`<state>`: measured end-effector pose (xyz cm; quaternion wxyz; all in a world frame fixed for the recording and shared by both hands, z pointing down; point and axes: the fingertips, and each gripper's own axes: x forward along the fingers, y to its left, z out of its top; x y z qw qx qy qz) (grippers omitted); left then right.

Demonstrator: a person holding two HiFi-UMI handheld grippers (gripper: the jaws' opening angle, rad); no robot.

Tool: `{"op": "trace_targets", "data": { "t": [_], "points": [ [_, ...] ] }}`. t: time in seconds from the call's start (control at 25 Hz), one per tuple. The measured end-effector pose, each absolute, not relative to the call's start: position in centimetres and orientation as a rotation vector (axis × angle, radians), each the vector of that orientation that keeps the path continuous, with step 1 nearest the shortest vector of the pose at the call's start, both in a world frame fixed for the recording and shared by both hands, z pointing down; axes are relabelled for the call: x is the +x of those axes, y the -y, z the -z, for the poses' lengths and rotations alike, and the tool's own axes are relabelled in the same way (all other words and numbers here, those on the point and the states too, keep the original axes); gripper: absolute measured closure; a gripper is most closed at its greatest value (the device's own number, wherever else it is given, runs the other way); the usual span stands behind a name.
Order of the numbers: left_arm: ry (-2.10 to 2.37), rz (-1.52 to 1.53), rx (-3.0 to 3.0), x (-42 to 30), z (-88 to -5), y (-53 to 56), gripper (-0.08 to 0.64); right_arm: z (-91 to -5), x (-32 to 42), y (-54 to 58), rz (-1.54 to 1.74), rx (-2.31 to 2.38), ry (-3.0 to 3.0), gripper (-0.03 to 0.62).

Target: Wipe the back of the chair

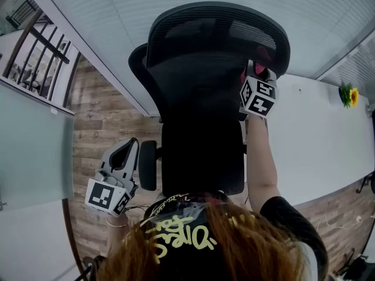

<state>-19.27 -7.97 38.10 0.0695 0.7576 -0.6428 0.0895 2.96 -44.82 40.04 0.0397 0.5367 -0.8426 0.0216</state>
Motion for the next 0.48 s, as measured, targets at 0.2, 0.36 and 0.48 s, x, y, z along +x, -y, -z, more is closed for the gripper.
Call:
{"op": "trace_targets", "data": {
  "t": [0.2, 0.36, 0.48],
  "points": [
    [1.925, -0.258, 2.282, -20.0, -38.1, 7.7, 0.566, -39.6, 0.9, 44.1, -0.048, 1.604, 2.595, 0.526],
    [1.931, -0.255, 2.280, -20.6, -38.1, 7.4, 0.566, -39.6, -1.1, 43.5, -0.017, 1.549, 2.615, 0.526],
    [1.945, -0.248, 2.269, -21.4, -38.0, 7.0, 0.566, -39.5, -2.3, 43.1, -0.004, 1.525, 2.621, 0.526]
  ]
}}
